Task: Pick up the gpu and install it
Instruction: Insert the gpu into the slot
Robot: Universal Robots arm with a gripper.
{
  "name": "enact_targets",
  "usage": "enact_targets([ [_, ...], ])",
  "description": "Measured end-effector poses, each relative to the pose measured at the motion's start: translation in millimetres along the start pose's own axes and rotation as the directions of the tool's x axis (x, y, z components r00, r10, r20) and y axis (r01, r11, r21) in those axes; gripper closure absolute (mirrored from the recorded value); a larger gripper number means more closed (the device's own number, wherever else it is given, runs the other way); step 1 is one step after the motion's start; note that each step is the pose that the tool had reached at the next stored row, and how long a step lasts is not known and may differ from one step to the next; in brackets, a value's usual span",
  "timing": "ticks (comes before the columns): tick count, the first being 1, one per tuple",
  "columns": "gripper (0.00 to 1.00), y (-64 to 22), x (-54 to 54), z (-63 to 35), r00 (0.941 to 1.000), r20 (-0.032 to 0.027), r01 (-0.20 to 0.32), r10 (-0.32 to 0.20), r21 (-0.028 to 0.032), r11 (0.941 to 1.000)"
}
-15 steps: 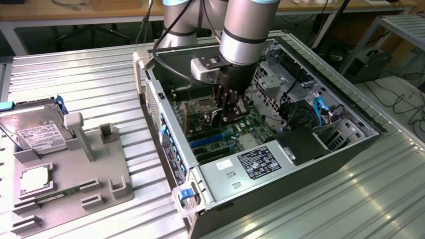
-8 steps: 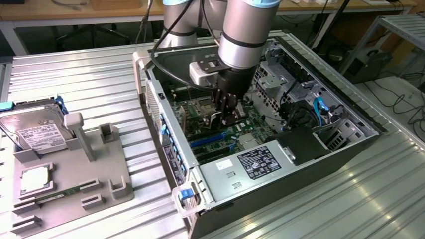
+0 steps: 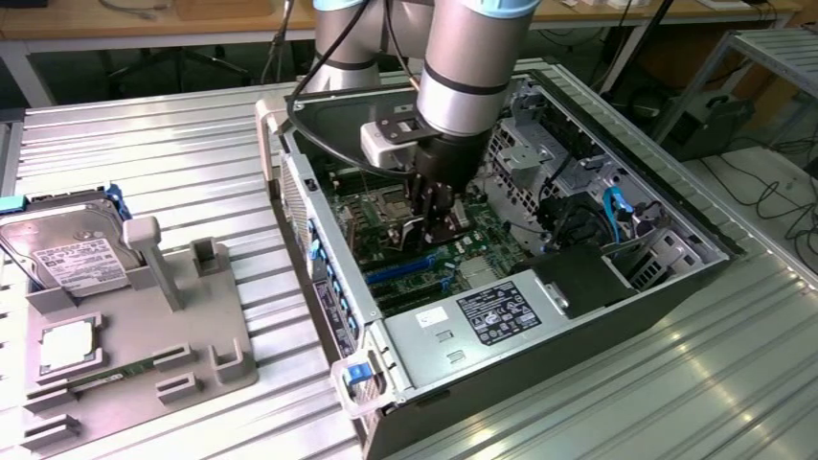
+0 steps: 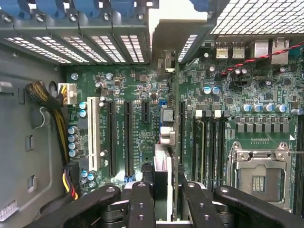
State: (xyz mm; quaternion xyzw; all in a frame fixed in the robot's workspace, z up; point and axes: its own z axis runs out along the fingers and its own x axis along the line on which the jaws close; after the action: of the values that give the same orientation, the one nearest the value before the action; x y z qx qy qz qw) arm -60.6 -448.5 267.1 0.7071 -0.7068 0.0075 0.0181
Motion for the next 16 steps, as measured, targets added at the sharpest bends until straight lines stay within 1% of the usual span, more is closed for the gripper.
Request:
enact_targets([
  [3,0.72,0.2,2.6,0.7,1.0,0.0002,0.0,0.0,0.0,1.0],
  [16,0.72,6.0,2.9,8.8,1.0,0.0,0.0,0.0,-0.0001,1.0],
])
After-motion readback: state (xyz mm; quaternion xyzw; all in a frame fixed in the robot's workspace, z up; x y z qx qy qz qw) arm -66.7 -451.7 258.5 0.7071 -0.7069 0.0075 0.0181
